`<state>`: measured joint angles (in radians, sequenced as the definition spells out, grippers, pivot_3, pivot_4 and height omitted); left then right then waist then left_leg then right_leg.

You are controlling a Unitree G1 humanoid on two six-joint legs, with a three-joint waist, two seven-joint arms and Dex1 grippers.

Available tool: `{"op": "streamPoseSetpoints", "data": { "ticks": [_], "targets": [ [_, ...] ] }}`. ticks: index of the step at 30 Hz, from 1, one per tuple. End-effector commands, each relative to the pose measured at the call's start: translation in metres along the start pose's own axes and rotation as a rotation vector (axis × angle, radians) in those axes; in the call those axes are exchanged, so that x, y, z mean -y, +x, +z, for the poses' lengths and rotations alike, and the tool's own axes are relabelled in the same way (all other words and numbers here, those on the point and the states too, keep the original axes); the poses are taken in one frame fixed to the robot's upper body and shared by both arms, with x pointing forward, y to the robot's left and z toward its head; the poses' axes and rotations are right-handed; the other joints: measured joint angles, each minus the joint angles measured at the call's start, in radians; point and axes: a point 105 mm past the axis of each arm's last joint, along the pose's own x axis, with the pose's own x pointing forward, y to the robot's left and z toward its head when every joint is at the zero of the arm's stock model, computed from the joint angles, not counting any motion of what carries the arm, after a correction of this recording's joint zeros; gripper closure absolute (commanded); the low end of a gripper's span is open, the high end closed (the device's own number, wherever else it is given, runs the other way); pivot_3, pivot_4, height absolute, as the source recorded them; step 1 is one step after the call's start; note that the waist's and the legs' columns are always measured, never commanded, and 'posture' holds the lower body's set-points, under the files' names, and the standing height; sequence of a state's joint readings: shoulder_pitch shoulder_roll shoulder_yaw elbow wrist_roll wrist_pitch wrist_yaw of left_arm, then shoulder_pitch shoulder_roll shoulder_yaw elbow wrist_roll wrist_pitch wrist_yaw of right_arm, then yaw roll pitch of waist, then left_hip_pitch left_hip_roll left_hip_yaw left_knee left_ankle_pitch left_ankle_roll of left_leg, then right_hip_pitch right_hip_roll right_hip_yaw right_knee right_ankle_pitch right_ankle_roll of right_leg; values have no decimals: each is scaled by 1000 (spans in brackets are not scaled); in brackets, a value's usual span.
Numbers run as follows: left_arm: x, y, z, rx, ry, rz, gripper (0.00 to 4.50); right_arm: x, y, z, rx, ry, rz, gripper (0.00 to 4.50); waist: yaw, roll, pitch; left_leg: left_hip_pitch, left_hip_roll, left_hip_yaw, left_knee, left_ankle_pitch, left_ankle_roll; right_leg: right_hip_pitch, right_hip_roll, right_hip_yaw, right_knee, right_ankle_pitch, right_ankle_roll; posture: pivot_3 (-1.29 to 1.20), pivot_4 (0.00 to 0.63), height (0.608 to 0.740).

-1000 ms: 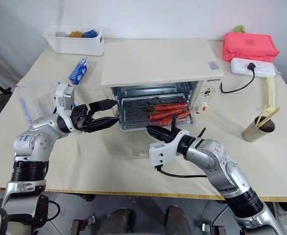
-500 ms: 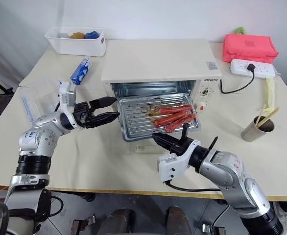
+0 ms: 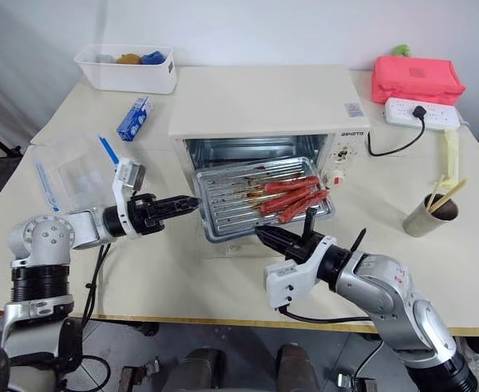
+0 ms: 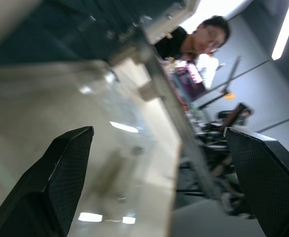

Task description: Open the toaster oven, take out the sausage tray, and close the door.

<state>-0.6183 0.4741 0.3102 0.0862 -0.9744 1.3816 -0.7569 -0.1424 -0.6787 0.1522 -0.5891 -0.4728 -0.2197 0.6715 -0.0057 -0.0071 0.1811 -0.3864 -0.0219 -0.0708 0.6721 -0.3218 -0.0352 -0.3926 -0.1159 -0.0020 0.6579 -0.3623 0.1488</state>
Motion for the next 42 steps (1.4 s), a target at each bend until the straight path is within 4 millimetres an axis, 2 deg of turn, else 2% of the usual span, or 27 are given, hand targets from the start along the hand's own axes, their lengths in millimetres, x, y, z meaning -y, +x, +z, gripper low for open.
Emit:
{"op": "streamPoseSetpoints", "data": {
  "ticks": [1, 5, 12, 15, 25, 28, 33, 36, 42],
  "targets": [
    [16, -4, 1, -2, -2, -53, 0, 9, -1, 11, 53, -35, -25, 4478, -3, 0, 0, 0, 0, 0, 0, 0, 0, 0, 0, 0, 0, 0, 0, 0, 150, 740],
    [9, -9, -6, 4, -30, -19, 0, 8, -1, 12, 65, -34, -12, 4478, -3, 0, 0, 1, 0, 1, -1, 0, 0, 0, 0, 1, 0, 0, 0, 0, 150, 740],
    [1, 3, -11, 41, -183, -59, 0, 6, 0, 16, 105, -28, 11, 4478, 4, 0, 0, 1, -1, 1, 0, 0, 0, 0, 0, 1, 0, 0, 0, 0, 150, 740],
    [2, 12, -8, 59, -226, -91, 599, 5, 0, 17, 118, -38, 24, 4500, 4, 0, 0, 1, -1, 1, 0, 0, 0, 0, 0, 1, -1, 0, 0, 0, 150, 740],
    [4, 27, -18, 34, -262, -67, 3640, 4, -1, 18, 134, -39, 35, 4500, 2, 0, 0, 1, 0, 1, 0, 0, 0, 0, 0, 2, 0, 0, 0, 0, 150, 740],
    [7, 31, -20, 43, -275, -73, 4406, 2, -1, 18, 139, -29, 44, 4500, 3, 0, 0, 1, 0, 1, 1, 0, 0, 0, 0, 2, 0, 0, 0, 0, 150, 740],
    [19, 27, -14, 108, -314, -148, 4458, 4, -8, 18, 157, 96, 33, 4500, 4, -1, 0, 1, 0, 1, 1, 0, 0, 0, 0, 2, 0, 0, 0, 0, 150, 740],
    [22, 16, -12, 138, -349, -126, 4500, 7, -20, 19, 176, 189, 50, 3725, 2, -1, 0, 1, 0, 1, 1, 0, -1, 0, 0, 3, 0, 0, 0, 0, 150, 740],
    [20, -20, -14, 171, -373, -127, 4500, 3, -48, 5, 157, 352, 100, 1714, 4, 0, 0, 2, 0, 1, 1, 0, -1, 0, 0, 4, -2, 0, 0, 0, 150, 740]
  ]
}}
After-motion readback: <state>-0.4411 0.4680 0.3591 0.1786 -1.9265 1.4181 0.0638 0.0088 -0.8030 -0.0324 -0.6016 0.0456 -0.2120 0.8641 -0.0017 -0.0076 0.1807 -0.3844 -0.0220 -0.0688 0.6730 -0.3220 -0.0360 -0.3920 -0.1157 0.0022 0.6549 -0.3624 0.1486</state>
